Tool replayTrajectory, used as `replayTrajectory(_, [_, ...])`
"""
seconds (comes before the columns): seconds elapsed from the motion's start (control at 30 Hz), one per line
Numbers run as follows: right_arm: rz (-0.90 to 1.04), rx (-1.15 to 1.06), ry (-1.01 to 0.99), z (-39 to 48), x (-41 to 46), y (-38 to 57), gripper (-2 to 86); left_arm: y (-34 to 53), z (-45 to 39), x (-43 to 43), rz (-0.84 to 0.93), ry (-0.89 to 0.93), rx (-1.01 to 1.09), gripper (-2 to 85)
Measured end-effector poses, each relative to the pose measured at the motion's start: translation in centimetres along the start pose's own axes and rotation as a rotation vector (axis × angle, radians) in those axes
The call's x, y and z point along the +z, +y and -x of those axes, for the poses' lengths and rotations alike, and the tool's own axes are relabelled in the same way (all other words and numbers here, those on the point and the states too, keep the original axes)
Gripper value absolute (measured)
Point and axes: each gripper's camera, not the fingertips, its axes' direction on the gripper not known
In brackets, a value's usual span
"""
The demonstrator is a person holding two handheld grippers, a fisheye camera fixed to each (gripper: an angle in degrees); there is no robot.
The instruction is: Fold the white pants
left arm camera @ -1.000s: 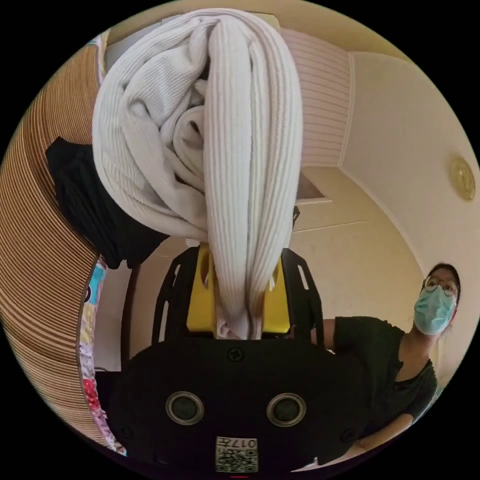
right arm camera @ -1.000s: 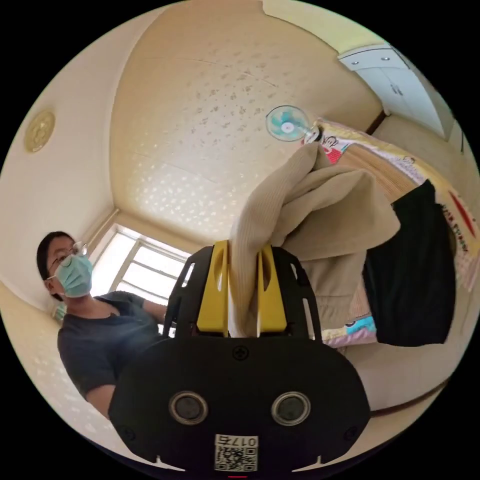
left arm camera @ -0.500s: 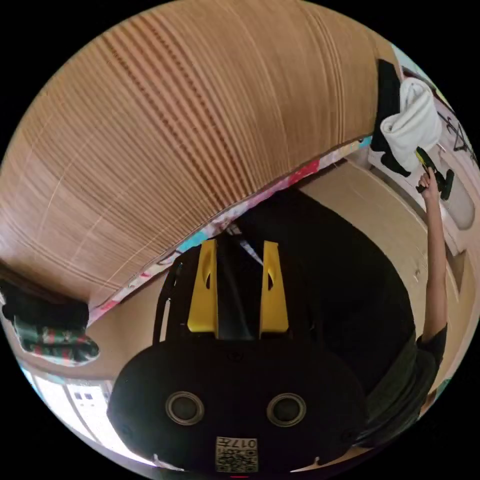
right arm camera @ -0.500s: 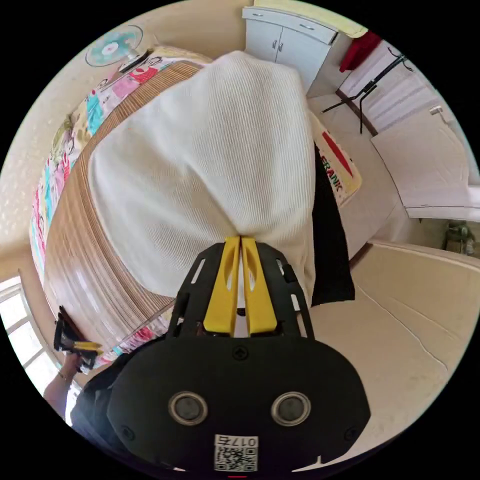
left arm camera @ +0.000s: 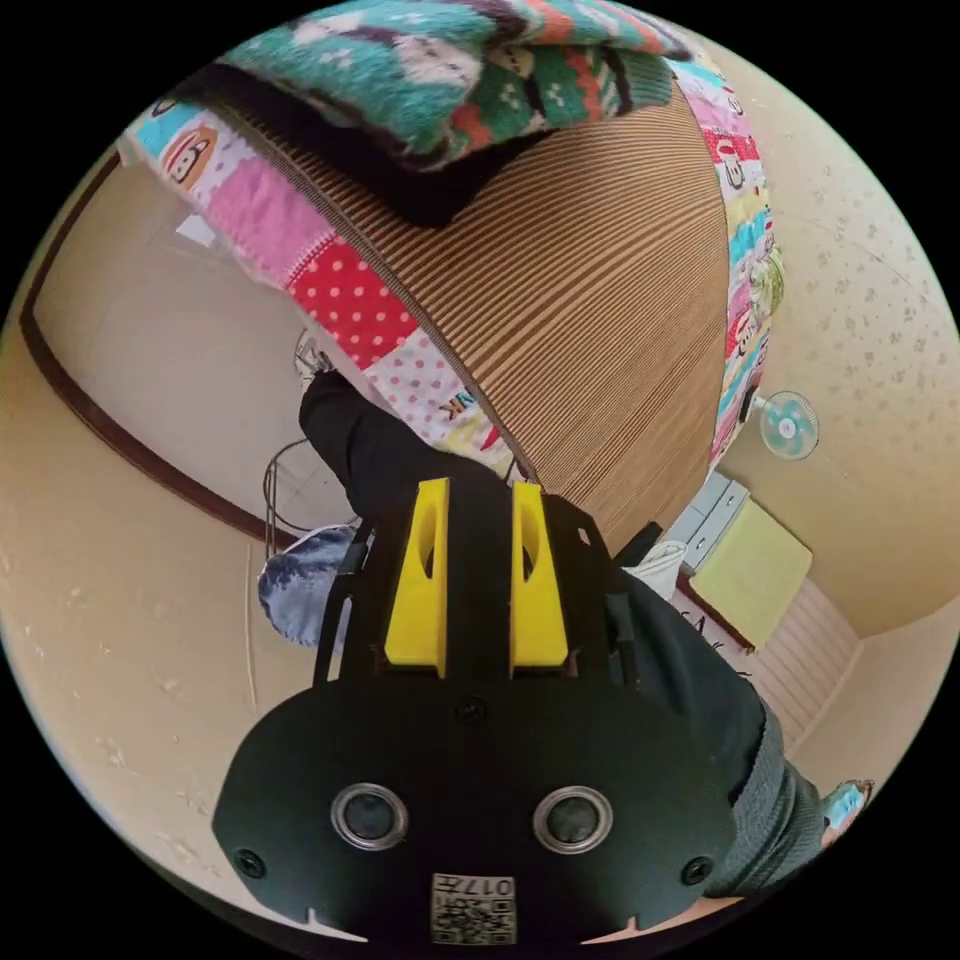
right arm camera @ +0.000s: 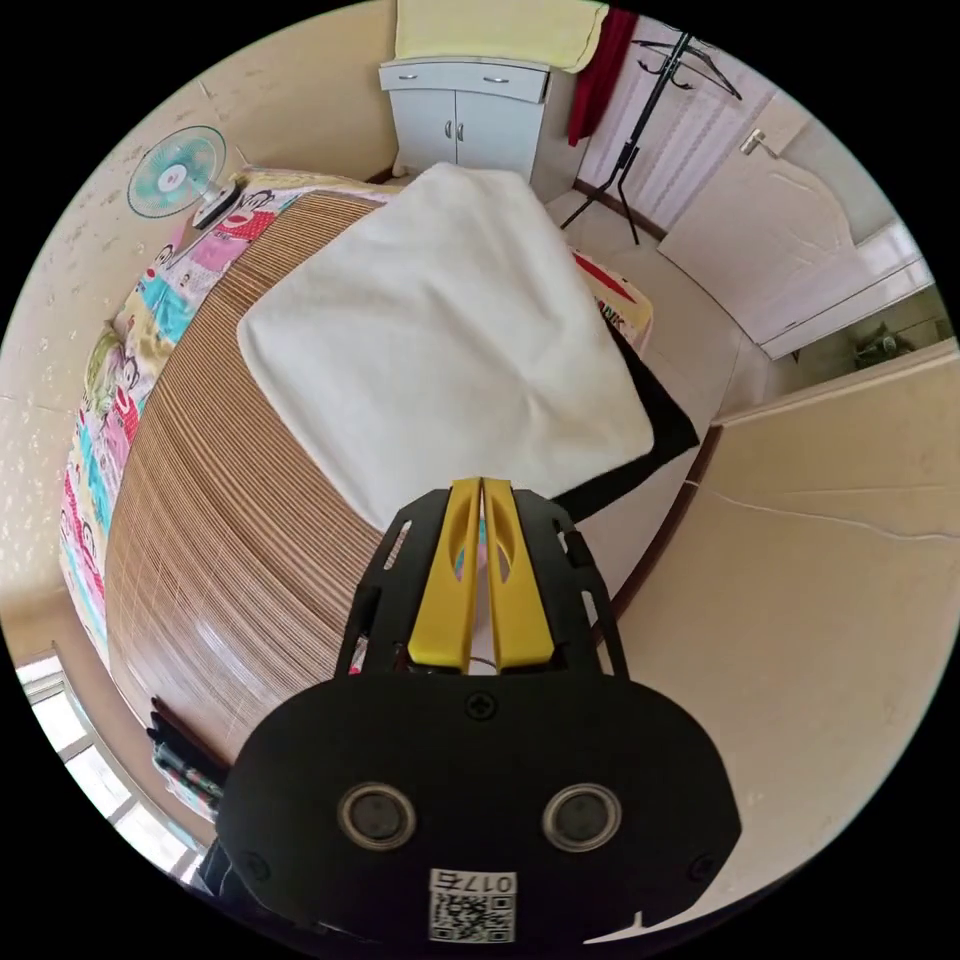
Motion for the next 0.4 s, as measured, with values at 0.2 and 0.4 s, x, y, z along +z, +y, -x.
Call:
replayTrajectory(0.2, [0.394,0.127,-0.023,3.4,10.6,12.6,0.3,5.8,9.3,1.1,0.025,-0.003,-0.310,9.2])
replayTrajectory(0.4, [0.550,0.226,-0.261,6.0,15.9,24.1,0.2,3.8,8.3,-7.2,-0.216,0.026,-0.195,7.1])
